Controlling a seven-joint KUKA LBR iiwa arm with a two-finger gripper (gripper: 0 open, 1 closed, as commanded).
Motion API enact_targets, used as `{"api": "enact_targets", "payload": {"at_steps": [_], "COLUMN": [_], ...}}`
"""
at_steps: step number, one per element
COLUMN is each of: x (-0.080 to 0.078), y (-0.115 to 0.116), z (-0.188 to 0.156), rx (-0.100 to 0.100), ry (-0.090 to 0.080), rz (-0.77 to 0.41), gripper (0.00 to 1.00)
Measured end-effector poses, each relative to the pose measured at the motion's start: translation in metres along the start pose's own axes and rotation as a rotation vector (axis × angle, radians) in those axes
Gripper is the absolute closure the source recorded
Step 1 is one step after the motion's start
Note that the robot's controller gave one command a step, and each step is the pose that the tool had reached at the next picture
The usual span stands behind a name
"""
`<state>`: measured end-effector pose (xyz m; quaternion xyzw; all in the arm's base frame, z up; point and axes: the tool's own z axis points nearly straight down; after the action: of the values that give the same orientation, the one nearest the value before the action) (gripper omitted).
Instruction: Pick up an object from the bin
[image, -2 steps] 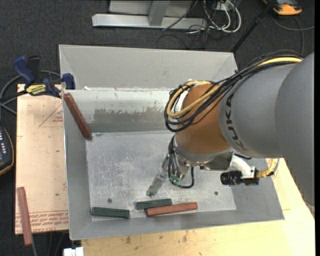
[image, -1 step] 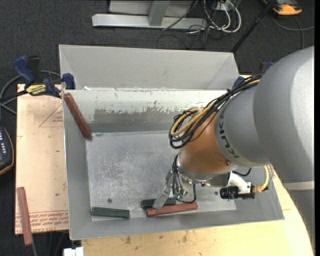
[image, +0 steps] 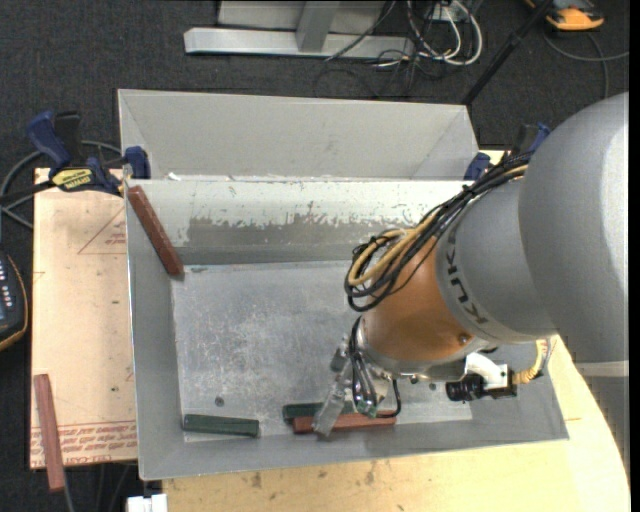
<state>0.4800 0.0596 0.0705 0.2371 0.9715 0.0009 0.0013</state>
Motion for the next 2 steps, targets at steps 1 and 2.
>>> {"api": "enact_targets", "payload": {"at_steps": [1, 2], "x": [0.000, -0.001], "y": [0.001, 0.014], "z": [-0.002, -0.102], "rx": [-0.003, -0.003], "ry": [-0.002, -0.005], "rz": [0.001, 0.050], "gripper": [1.00, 1.00]}}
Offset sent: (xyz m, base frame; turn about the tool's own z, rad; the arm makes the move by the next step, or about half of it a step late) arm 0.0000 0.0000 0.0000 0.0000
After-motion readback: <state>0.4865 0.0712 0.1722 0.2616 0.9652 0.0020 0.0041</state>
